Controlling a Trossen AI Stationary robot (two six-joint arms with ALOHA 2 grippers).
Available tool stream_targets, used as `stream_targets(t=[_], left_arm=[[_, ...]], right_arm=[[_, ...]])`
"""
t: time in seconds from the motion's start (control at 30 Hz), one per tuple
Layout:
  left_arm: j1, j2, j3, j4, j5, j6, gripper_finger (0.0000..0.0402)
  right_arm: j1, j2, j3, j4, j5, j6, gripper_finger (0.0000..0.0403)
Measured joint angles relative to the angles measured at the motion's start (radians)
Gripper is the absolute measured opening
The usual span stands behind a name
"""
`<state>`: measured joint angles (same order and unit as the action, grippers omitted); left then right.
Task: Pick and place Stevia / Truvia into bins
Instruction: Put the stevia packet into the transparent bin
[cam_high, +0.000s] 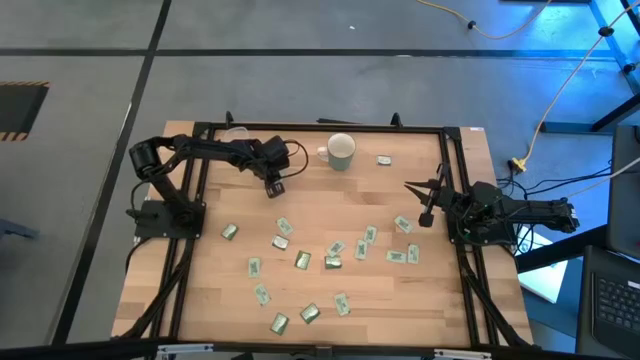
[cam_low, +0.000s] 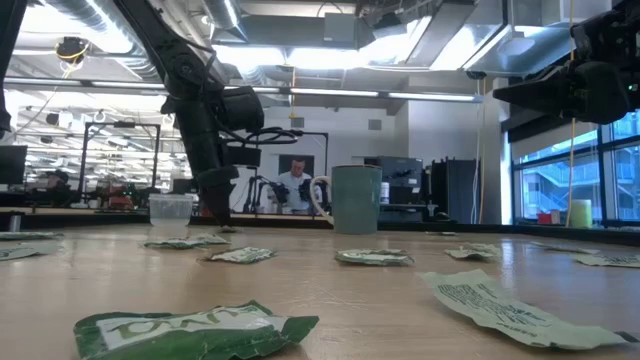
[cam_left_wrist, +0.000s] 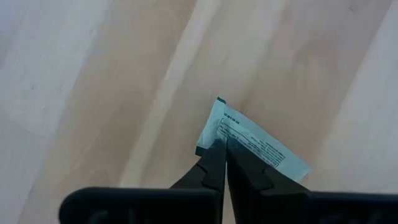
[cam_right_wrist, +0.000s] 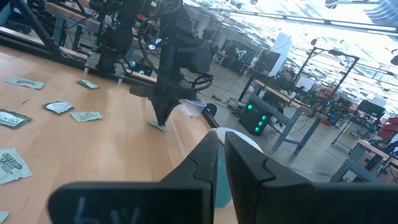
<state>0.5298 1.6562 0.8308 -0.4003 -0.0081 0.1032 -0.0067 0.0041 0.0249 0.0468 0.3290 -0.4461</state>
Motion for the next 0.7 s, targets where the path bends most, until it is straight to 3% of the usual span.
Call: stream_targets(t=[0.17, 0.53, 0.7], left_arm=[[-0.005, -0.099, 0.044, -0.075, -0.036, -0.004, 0.0003], [0.051, -0.310, 0.048, -0.239, -0.498, -0.229, 0.0003], [0.139, -0.327, 0.048, -0.256, -0.546, -0.279, 0.0003]], right_arm=[[0.000, 0.000, 0.000, 0.000, 0.000, 0.000, 0.0035], [0.000, 0.000, 0.000, 0.000, 0.000, 0.000, 0.0035], [0.000, 0.000, 0.000, 0.000, 0.000, 0.000, 0.0035]])
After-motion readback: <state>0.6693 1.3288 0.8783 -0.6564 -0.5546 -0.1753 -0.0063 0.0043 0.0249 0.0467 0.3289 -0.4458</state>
